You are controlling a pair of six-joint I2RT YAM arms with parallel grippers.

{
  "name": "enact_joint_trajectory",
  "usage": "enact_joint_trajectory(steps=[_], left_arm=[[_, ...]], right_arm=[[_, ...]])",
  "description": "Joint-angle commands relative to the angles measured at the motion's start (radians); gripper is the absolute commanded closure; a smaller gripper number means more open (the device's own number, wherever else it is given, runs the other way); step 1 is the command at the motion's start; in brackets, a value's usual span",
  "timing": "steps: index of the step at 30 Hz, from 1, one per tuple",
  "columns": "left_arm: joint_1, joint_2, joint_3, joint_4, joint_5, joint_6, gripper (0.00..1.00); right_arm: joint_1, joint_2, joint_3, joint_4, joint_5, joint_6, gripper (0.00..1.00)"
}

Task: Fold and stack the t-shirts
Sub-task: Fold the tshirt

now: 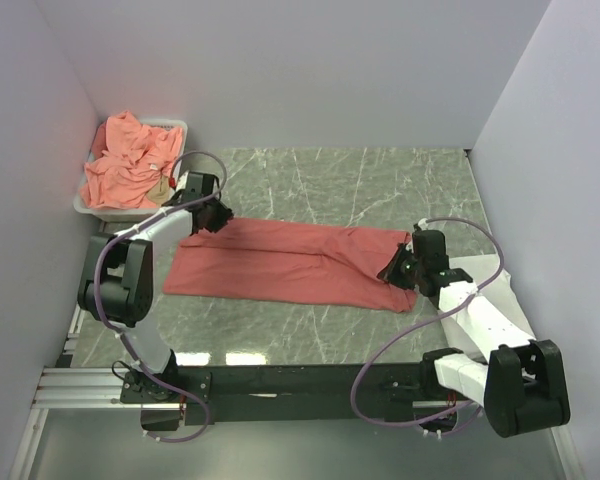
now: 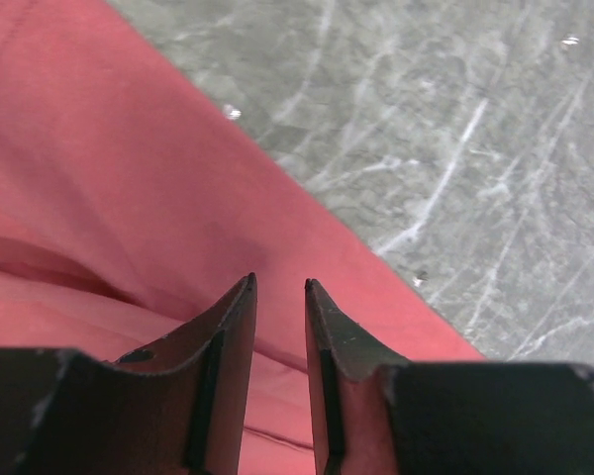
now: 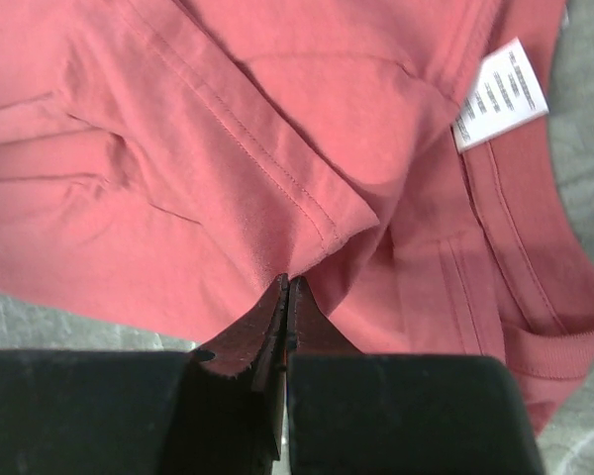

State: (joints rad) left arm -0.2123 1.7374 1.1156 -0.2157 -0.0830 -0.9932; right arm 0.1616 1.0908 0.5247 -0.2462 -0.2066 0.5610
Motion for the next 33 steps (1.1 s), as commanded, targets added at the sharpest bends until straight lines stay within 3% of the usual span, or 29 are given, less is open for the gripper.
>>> enact_joint_trajectory(steps=[1,20,33], left_arm=[[0.025,-0.05,-0.017,-0.019,-0.003,-0.024,0.69],[0.09,-0.061,-0.04,-0.04,-0.054,-0.048,0.74],[0.099,-0.039,-0.094,-0.024,-0.061,-0.041,0.77]], right_arm=[[0.009,-0.034,-0.025,0.008,0.015,0.004,1.0],[0.007,-0.052,-0.069,-0.018,0.161,0.105,1.0],[0.006,-0.037,-0.065,0.013,0.187,0.111,0.92]])
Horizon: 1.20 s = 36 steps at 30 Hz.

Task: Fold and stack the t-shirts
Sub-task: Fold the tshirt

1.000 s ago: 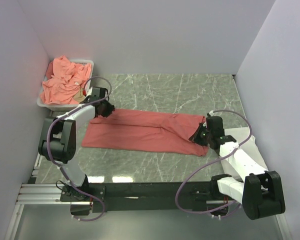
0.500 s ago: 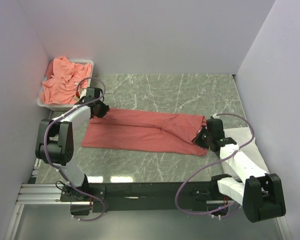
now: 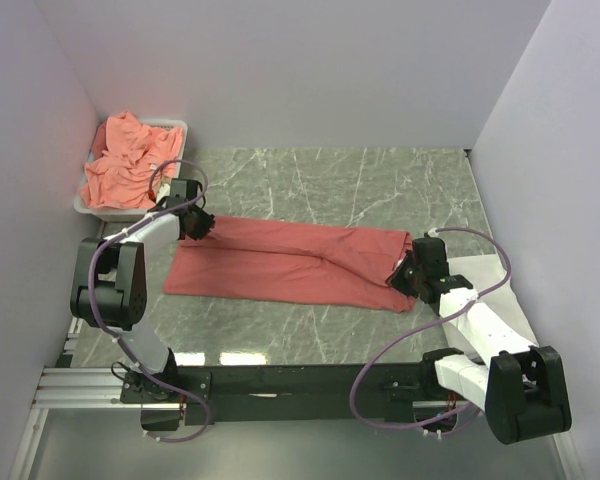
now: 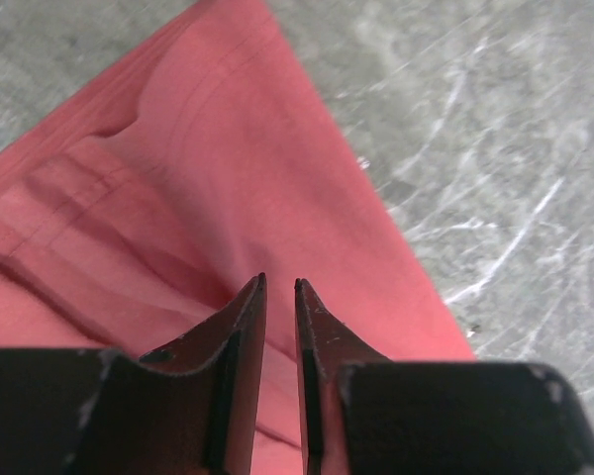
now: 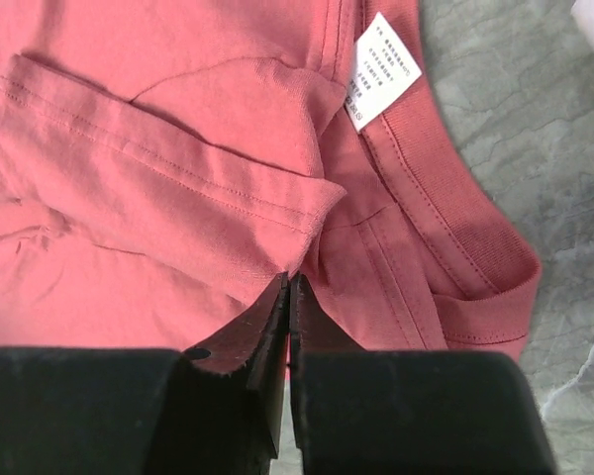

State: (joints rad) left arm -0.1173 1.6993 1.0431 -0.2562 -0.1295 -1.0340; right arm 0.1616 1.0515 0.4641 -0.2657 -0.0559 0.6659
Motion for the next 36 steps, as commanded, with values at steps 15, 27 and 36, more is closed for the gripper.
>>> enact_joint_trajectory(steps=[15,27,36], left_arm=[[0.008,-0.047,-0.08,0.018,-0.009,0.005,0.77],[0.008,-0.136,-0.152,0.026,-0.013,0.006,0.77],[0.01,-0.159,-0.207,0.04,-0.018,0.003,0.77]], right_arm=[[0.006,0.007,0.019,0.042,0.021,-0.011,0.64],[0.015,0.027,0.105,0.029,0.005,-0.031,0.53],[0.14,0.198,0.275,0.046,0.033,-0.048,0.52]])
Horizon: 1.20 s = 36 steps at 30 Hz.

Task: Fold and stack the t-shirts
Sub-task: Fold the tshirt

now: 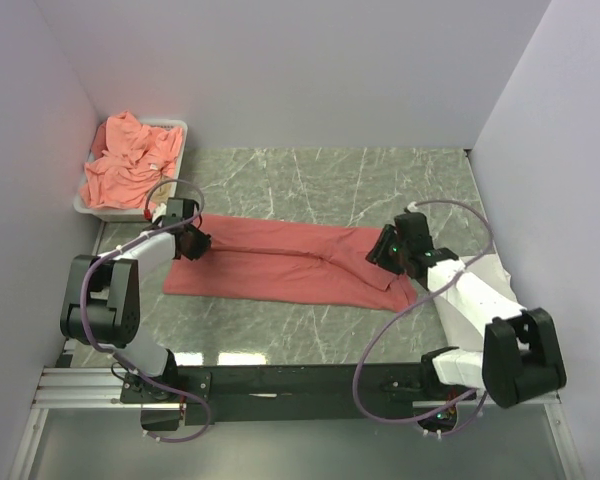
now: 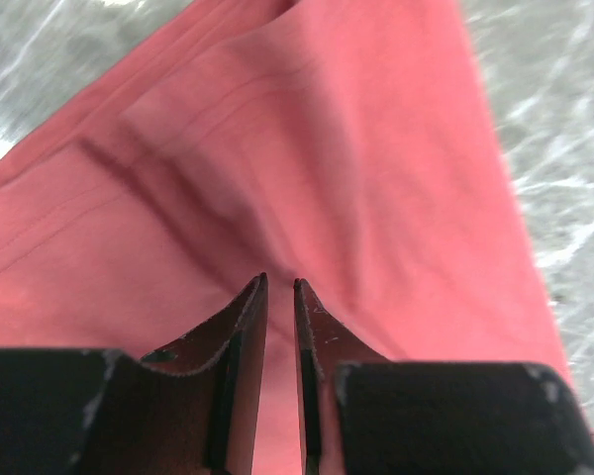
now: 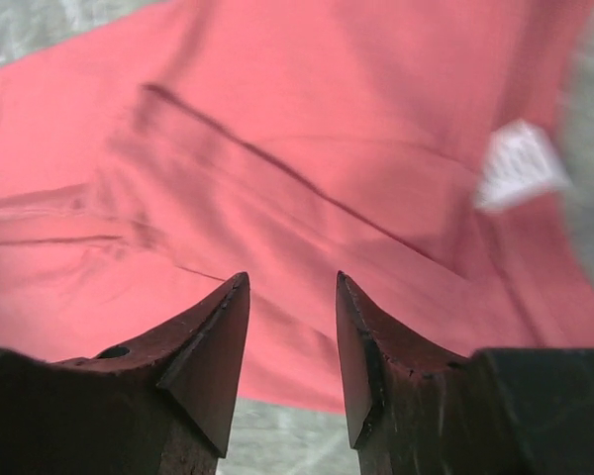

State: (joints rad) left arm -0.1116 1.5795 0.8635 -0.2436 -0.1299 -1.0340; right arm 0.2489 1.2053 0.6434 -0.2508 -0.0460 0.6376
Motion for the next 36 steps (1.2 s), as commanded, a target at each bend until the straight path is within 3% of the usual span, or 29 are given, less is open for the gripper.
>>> enact_joint_trajectory(steps=[1,9,15,20,26,36], left_arm=[[0.004,-0.041,-0.032,0.03,-0.019,0.003,0.77],[0.015,-0.075,-0.063,0.033,-0.02,0.008,0.77],[0.038,-0.122,-0.072,0.032,-0.025,0.015,0.76],[0.044,-0.11,-0.047,0.03,-0.04,0.005,0.67],[0.056,-0.061,-0.003,-0.003,-0.105,-0.015,0.61],[0.069,-0.018,0.035,-0.033,-0.154,-0.012,0.6]], right_arm=[[0.07,0.065,0.117,0.03,0.043,-0.021,0.53],[0.28,0.385,0.452,-0.036,0.158,-0.07,0.58],[0.358,0.609,0.685,-0.113,0.218,-0.107,0.58],[0.409,0.744,0.809,-0.163,0.238,-0.128,0.59],[0.447,0.777,0.799,-0.17,0.235,-0.124,0.62],[0.49,0.72,0.684,-0.123,0.196,-0.092,0.69]])
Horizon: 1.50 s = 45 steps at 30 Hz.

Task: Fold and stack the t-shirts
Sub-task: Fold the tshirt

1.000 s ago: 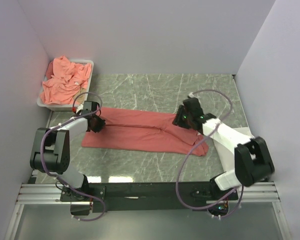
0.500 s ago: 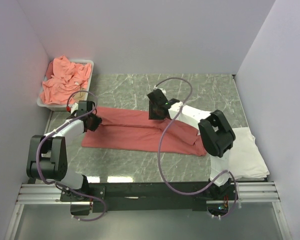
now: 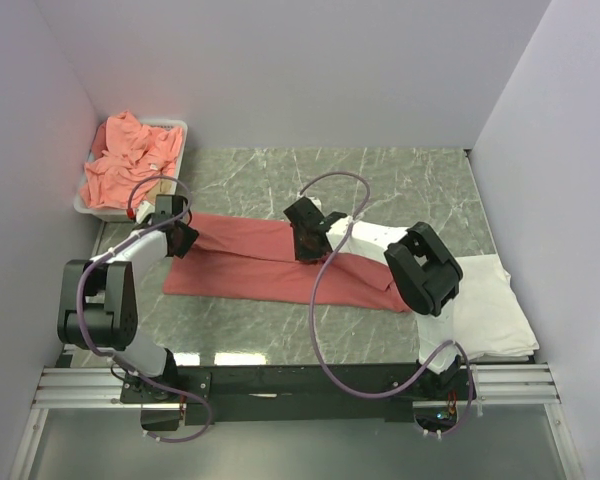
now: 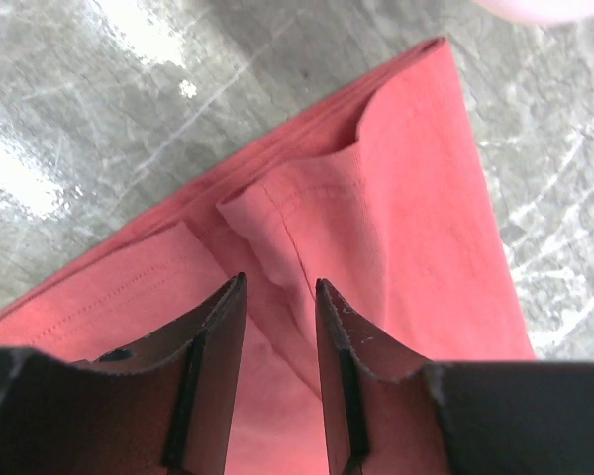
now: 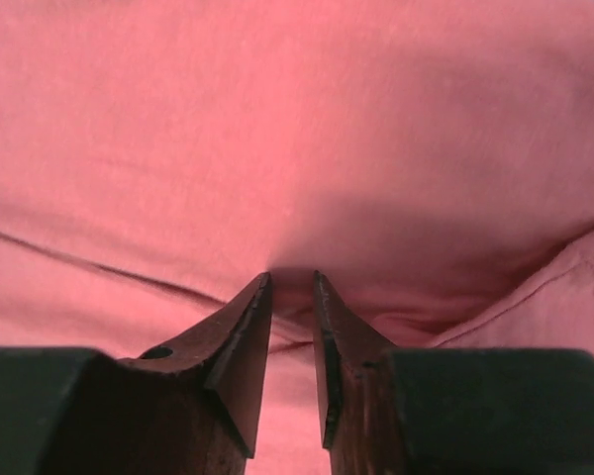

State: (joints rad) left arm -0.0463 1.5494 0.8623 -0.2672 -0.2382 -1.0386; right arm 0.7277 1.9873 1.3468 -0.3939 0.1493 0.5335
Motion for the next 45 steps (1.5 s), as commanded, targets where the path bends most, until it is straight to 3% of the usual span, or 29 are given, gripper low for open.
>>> enact_joint_trajectory(steps=[1,9,24,36,39,43,45], left_arm=[[0.005,0.018,0.038,-0.007,-0.047,-0.009,0.6],[0.006,0.07,0.067,-0.001,-0.053,-0.012,0.64],[0.008,0.018,0.096,-0.021,-0.087,-0.003,0.99],[0.008,-0.084,-0.057,0.011,-0.124,-0.026,0.99],[0.011,-0.075,-0.074,0.046,-0.105,-0.023,0.93],[0.013,-0.107,-0.083,0.088,-0.082,-0.009,0.61],[0.011,-0.124,-0.078,0.097,-0.081,-0.002,0.56]], right_arm=[[0.015,-0.065,-0.024,0.023,-0.001,0.016,0.7],[0.029,-0.073,-0.048,0.033,-0.001,0.029,0.72],[0.029,-0.067,-0.037,0.036,-0.004,0.026,0.73],[0.027,-0.067,-0.035,0.041,-0.017,0.025,0.73],[0.026,-0.071,-0.034,0.044,-0.033,0.023,0.72],[0.024,-0.096,-0.018,0.041,-0.063,0.02,0.66],[0.021,-0.129,-0.009,0.035,-0.079,0.019,0.58]])
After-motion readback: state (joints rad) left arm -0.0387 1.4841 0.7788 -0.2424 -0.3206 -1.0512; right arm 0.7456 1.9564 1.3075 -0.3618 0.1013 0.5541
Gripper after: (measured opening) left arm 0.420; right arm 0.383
